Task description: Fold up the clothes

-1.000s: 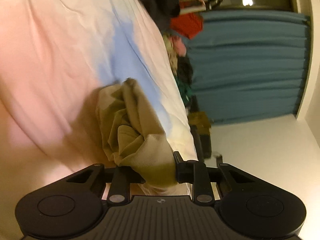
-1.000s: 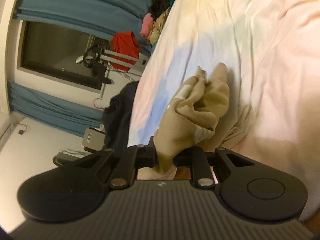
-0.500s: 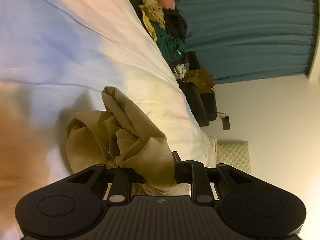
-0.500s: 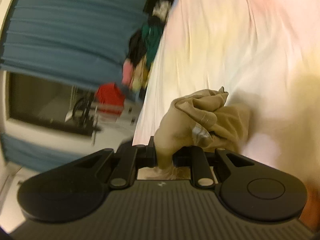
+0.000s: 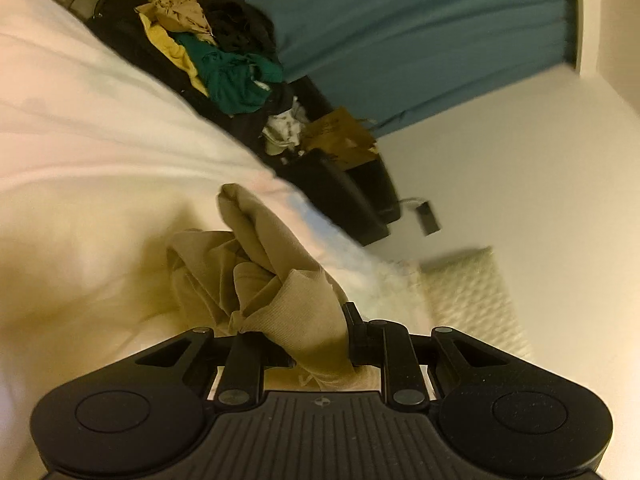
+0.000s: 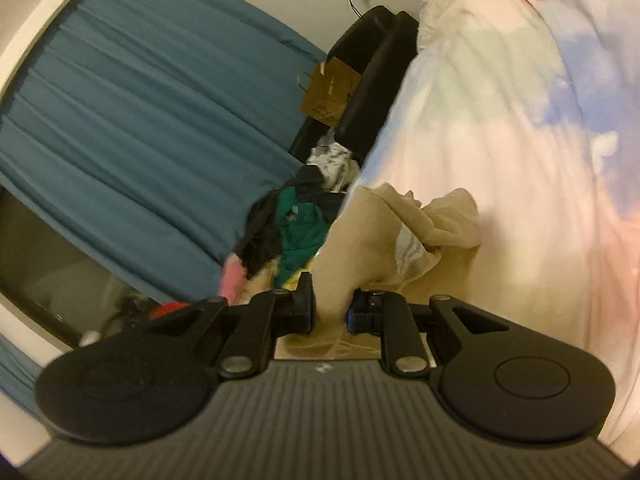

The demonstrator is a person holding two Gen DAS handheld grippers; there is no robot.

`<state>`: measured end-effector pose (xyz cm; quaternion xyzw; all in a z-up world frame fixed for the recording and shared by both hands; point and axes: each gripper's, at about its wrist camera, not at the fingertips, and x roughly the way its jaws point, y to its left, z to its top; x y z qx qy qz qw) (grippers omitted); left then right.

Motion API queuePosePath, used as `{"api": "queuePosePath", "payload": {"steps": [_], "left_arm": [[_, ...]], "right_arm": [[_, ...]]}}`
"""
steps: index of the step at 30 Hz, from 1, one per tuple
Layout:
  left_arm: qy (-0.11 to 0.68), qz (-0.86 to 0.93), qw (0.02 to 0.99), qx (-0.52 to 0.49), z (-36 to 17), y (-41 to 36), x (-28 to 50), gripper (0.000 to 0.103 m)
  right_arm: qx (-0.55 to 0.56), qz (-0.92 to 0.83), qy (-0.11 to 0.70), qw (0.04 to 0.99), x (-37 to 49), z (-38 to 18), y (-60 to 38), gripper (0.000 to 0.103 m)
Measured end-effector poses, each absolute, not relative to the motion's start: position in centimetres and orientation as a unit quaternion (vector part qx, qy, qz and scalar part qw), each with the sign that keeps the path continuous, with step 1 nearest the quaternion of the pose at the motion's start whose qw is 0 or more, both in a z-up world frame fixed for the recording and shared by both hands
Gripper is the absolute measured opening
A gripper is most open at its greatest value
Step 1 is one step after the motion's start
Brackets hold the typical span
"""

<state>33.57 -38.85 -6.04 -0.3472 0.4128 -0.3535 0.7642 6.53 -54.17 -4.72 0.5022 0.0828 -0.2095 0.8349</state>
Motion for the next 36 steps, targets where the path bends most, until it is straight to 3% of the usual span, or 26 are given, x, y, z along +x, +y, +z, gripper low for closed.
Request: {"api": "queuePosePath", "payload": {"steps": [5,8,11,13,16,18,22,23,25,27,28,36], "left_arm": [[0.425,-0.329,0.801,-0.265,-13.0,-38.0,28.9,0.023],[0.420,-0.325,0.818,-0.220,-15.2,-37.4,26.9,0.028],[0.412,-0.324,0.833,-0.177,-16.8,-37.2,25.5,0.039],[0.407,-0.322,0.842,-0.148,-17.8,-37.1,24.6,0.041],[0.417,-0.304,0.847,-0.128,-15.5,-36.6,23.5,0.058],[0.393,-0.299,0.864,-0.101,-12.7,-36.1,21.8,0.075],[0.351,-0.302,0.884,-0.066,-7.1,-34.1,17.5,0.084],[0.342,-0.303,0.887,-0.064,-6.0,-33.7,16.7,0.088],[0.319,-0.306,0.895,-0.061,-3.1,-31.6,14.1,0.096],[0.286,-0.316,0.903,-0.052,-0.2,-29.3,11.2,0.103],[0.274,-0.319,0.906,-0.046,1.1,-28.6,10.1,0.103],[0.203,-0.334,0.921,-0.014,9.1,-23.1,1.4,0.103]], "right_arm": [[0.501,-0.226,0.127,0.826,2.9,-12.7,-51.6,0.019],[0.519,-0.227,0.158,0.809,0.6,-16.8,-50.0,0.019],[0.542,-0.222,0.176,0.791,-0.2,-18.6,-49.7,0.021],[0.548,-0.217,0.188,0.786,-0.3,-17.8,-49.9,0.021],[0.554,-0.231,0.227,0.767,-0.9,-15.9,-49.7,0.022],[0.543,-0.246,0.243,0.765,-2.2,-14.1,-48.8,0.022],[0.517,-0.238,0.227,0.790,-5.7,-10.2,-46.4,0.022],[0.505,-0.234,0.223,0.800,-6.5,-9.0,-45.7,0.028],[0.466,-0.230,0.208,0.828,-8.0,-6.4,-44.2,0.052],[0.423,-0.220,0.184,0.860,-9.4,-3.6,-42.7,0.092],[0.402,-0.215,0.168,0.874,-10.0,-2.2,-41.9,0.095],[0.269,-0.175,0.127,0.938,-15.1,5.4,-35.6,0.093]]}}
